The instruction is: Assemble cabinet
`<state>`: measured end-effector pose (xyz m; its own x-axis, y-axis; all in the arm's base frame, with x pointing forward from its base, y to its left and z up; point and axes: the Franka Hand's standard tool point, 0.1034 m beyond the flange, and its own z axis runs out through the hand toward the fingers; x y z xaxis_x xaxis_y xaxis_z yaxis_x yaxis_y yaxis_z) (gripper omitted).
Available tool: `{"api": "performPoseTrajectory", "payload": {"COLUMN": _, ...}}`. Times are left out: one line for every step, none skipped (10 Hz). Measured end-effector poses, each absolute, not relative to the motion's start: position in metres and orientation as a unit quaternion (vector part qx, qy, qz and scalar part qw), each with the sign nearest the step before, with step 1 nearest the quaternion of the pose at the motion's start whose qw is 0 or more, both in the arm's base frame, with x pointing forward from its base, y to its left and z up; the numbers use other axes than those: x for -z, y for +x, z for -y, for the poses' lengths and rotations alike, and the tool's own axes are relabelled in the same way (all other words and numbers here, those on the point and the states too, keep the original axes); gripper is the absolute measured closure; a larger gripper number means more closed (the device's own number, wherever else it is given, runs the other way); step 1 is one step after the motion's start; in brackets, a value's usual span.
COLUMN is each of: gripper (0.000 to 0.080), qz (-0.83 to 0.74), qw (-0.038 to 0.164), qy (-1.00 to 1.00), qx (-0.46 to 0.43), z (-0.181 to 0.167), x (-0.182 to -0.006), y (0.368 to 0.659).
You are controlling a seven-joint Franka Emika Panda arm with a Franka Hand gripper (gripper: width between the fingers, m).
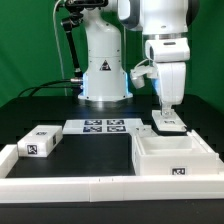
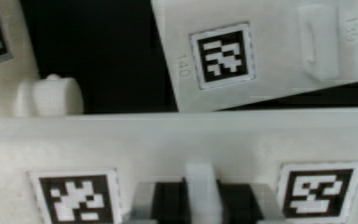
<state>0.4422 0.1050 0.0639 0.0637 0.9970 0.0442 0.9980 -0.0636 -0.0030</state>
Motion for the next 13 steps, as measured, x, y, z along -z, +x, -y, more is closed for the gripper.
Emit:
{"api": "performPoseTrajectory", "payload": {"gripper": 0.0731, "qz": 0.684, "qw": 0.017, "qy": -0.729, "qx": 0.015, "z": -0.105, "x": -0.063, "y": 0.442}}
{"api": "performPoseTrajectory", "payload": {"gripper": 0.0731, "qz": 0.684, "qw": 0.017, "qy": -0.729, "qx": 0.014, "z": -0.105, "x": -0.063, "y": 0.442}}
{"api": "performPoseTrajectory", "payload": {"gripper": 0.0731, "qz": 0.684, "qw": 0.017, "qy": -0.729, "qx": 0.015, "z": -0.105, "x": -0.063, "y": 0.444}}
{"api": "performPoseTrajectory", "payload": {"gripper": 0.0731, "qz": 0.684, "qw": 0.017, "qy": -0.729, "qx": 0.017, "z": -0.106, "x": -0.063, "y": 0.447}}
{"api": "performPoseTrajectory", "payload": {"gripper": 0.0731, "qz": 0.683, "qw": 0.019, "qy": -0.730, "qx": 0.016, "z": -0.107, "x": -0.060, "y": 0.448}}
{"api": "performPoseTrajectory", "payload": {"gripper": 0.0731, "qz": 0.682, "qw": 0.022, "qy": -0.731, "qx": 0.015, "z": -0.108, "x": -0.058, "y": 0.447}}
{"api": "performPoseTrajectory", "payload": {"gripper": 0.0731, "qz": 0.682, "qw": 0.024, "qy": -0.731, "qx": 0.014, "z": -0.109, "x": -0.055, "y": 0.446}}
{"api": "performPoseTrajectory", "payload": {"gripper": 0.0731, "qz": 0.682, "qw": 0.024, "qy": -0.731, "qx": 0.014, "z": -0.110, "x": -0.055, "y": 0.445}}
{"api": "performPoseTrajectory", "payload": {"gripper": 0.0731, "qz": 0.680, "qw": 0.024, "qy": -0.733, "qx": 0.014, "z": -0.111, "x": -0.055, "y": 0.445}}
{"api": "performPoseTrajectory", "payload": {"gripper": 0.0731, "qz": 0.678, "qw": 0.024, "qy": -0.734, "qx": 0.015, "z": -0.113, "x": -0.056, "y": 0.446}}
{"api": "performPoseTrajectory", "payload": {"gripper": 0.0731, "qz": 0.678, "qw": 0.023, "qy": -0.734, "qx": 0.017, "z": -0.116, "x": -0.058, "y": 0.448}}
{"api": "performPoseTrajectory", "payload": {"gripper": 0.0731, "qz": 0.679, "qw": 0.022, "qy": -0.734, "qx": 0.018, "z": -0.116, "x": -0.059, "y": 0.450}}
{"api": "performPoseTrajectory", "payload": {"gripper": 0.0731, "qz": 0.678, "qw": 0.021, "qy": -0.735, "qx": 0.019, "z": -0.114, "x": -0.059, "y": 0.451}}
